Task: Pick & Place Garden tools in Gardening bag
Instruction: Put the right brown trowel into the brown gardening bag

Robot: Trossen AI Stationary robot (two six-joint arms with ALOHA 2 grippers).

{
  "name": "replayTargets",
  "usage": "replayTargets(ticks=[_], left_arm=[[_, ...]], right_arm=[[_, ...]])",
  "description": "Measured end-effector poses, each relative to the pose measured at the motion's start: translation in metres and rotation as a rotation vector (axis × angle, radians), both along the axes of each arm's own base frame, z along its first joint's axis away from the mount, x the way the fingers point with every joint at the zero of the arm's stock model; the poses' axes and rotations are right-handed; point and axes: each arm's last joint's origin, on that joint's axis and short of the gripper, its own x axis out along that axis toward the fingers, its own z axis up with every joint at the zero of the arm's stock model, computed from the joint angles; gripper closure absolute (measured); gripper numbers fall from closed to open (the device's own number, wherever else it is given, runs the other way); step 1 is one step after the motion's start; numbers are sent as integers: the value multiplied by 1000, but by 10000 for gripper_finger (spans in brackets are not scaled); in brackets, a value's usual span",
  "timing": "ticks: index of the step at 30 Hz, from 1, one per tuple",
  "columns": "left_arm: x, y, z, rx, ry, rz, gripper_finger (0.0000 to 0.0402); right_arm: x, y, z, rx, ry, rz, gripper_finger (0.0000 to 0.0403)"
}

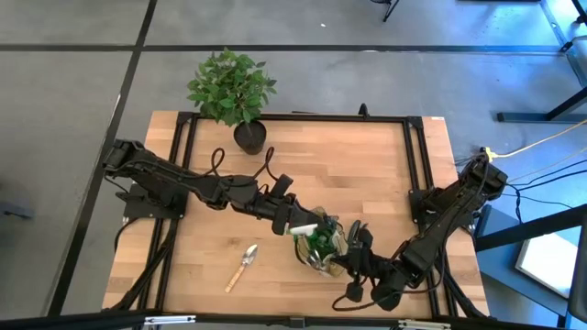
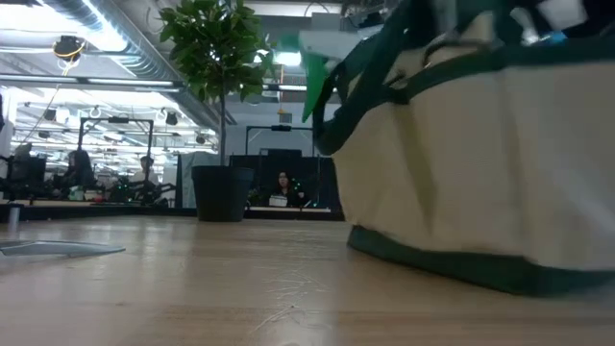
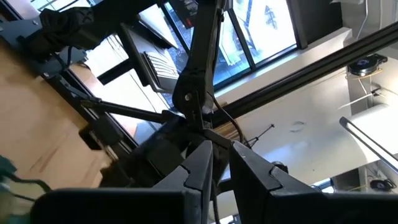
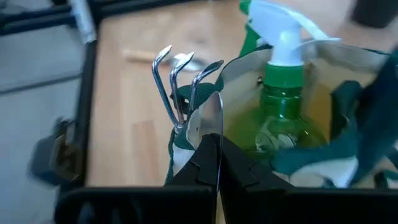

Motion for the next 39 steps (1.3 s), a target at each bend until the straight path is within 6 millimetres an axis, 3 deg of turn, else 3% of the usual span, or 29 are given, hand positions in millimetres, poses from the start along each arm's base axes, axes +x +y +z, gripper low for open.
replayTargets(ticks=[11,25,33,39], left_arm=[[0,0,-1,3,8,-1,352],[-2,-8,-2,30,14,-24,354],[-5,-18,-4,39,36,-53,350],[-7,-22,-6,42,51,-66,353]], right_arm=[[4,2,3,3,-29,26,403],[37,-44,-14,8,-50,-135,403],[48,-39,1,20,-181,-77,403],[48,-38,1,12,-174,-49,403]])
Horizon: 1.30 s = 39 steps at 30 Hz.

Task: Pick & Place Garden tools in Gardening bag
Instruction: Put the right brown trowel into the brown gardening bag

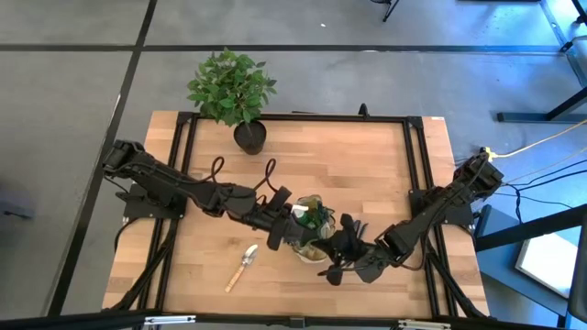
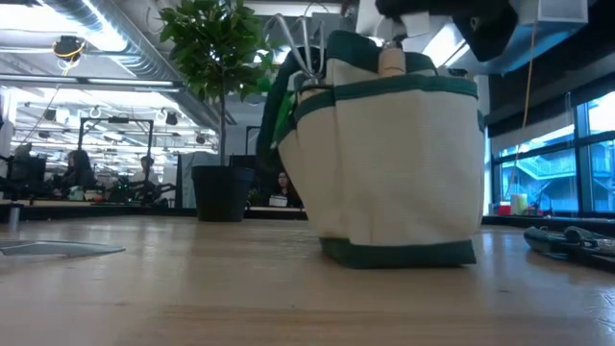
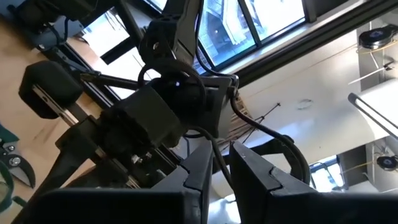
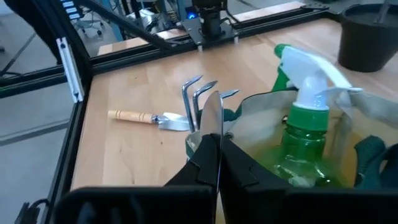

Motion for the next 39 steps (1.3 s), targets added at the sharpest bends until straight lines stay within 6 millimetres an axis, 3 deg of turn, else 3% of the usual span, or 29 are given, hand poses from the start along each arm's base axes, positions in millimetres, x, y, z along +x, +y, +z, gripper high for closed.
replayTargets(ticks=[9,39], left_arm=[[-1,-3,0,-9,4,-17,353],[0,-1,-2,-15,20,-15,361]], right_arm=[[1,4,1,48,19,97,403],[-1,3,-9,-51,153,264,390]])
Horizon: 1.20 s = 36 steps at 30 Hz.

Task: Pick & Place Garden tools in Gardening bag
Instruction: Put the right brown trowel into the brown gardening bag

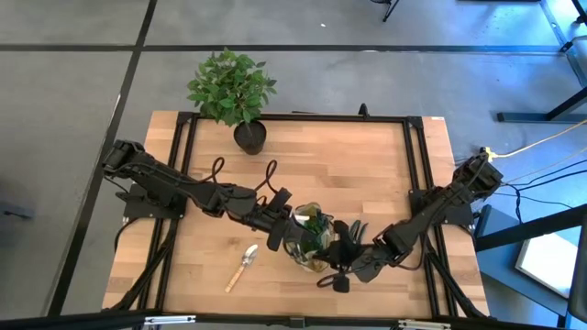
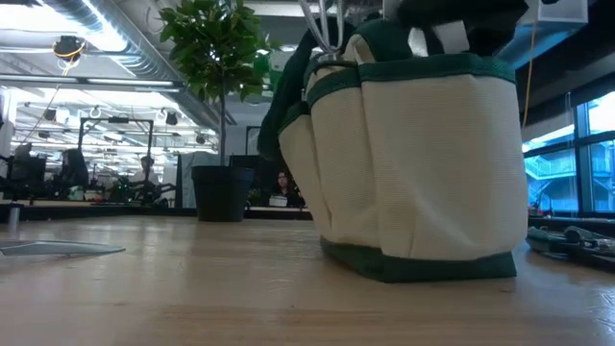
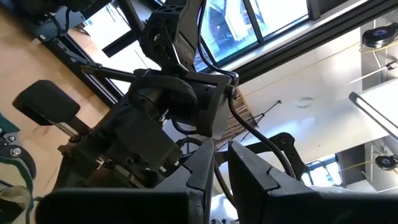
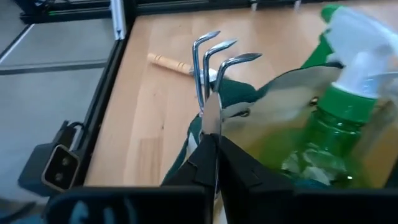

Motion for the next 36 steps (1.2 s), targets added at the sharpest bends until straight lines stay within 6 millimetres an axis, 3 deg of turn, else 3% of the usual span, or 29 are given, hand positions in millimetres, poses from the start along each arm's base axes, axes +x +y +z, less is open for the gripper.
replayTargets(ticks=[20,27,36], left_arm=[[0,-1,0,1,0,2,364],[0,-1,0,3,0,4,368],[0,-1,-1,12,6,4,368]], right_arm=[[2,1,4,25,-19,46,223],[-3,-6,23,21,-87,-13,232],[-5,-8,25,26,-52,35,303]])
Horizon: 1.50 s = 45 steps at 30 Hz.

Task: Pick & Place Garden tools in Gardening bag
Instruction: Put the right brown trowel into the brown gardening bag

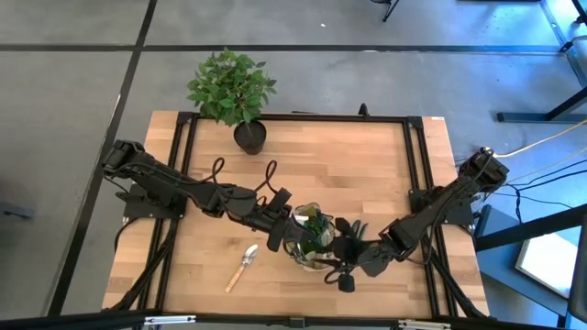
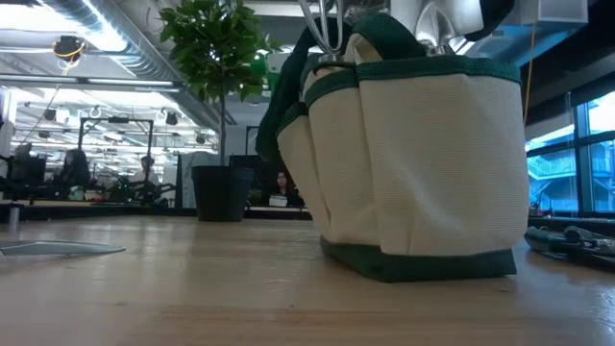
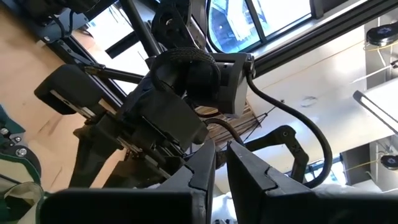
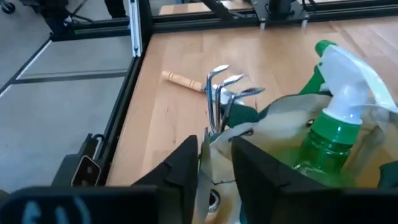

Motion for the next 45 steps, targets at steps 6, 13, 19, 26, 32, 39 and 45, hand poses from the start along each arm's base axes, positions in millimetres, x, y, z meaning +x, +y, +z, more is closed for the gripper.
replayTargets(ticks=[6,13,19,26,32,39,45], left_arm=[[0,1,-1,7,5,5,370],[0,1,-2,11,19,5,370],[0,1,-2,12,23,5,368],[0,1,-3,13,27,5,372],[0,1,-4,16,36,5,373],[0,1,-4,17,37,5,373],[0,1,-4,17,38,4,373]], right_arm=[[-1,-2,-2,-23,10,-32,351],[-1,-2,-2,-29,14,-32,397],[-1,-3,-2,-40,-1,-57,400],[-5,-4,7,-31,-27,-67,401],[-8,-8,18,-24,-58,-86,402],[-13,-1,18,17,-30,14,402],[-16,1,16,-21,-10,19,403]])
